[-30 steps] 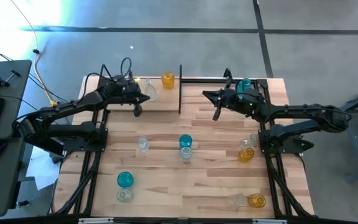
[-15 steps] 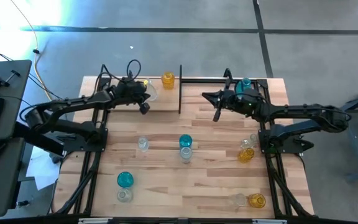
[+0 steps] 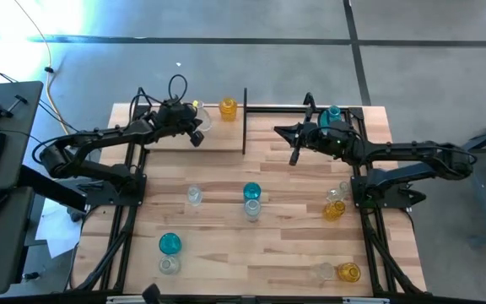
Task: Sort vases onto shelf
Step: Put the transparent vase on the shelf
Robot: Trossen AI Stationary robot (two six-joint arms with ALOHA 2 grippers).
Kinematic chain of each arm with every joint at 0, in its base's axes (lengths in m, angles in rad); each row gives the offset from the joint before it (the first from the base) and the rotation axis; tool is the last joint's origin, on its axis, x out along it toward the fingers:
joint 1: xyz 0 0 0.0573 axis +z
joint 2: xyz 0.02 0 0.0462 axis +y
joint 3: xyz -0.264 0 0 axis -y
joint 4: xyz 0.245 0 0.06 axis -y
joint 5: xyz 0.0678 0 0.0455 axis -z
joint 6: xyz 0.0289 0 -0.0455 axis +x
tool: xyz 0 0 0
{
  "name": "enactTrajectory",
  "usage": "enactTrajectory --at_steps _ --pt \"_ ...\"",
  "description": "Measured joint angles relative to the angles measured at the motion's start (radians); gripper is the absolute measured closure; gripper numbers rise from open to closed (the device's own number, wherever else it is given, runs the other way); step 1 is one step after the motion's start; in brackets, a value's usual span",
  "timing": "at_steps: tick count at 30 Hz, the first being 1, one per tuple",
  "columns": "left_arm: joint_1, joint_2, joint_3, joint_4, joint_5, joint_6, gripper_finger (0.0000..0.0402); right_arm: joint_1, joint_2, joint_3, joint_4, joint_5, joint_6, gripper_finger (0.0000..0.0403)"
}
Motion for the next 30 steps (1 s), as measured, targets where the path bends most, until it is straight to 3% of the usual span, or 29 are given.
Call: enactTrajectory --at_steps 22,28,30 --pt "0.03 0.059 0.0 0.122 -0.038 -0.047 0.0401 0.0 0.0 0.0 0.0 0.0 0.001 0.0403" --pt "0.016 0.063 0.0 0.127 0.09 -0.029 0.0401 0.0 0.0 0.0 -0.012 0.0 0.001 0.0403" --pt "0.006 0.08 0.0 0.132 0.085 -0.03 0.0402 0.0 0.0 0.0 -0.016 0.0 0.001 0.0403"
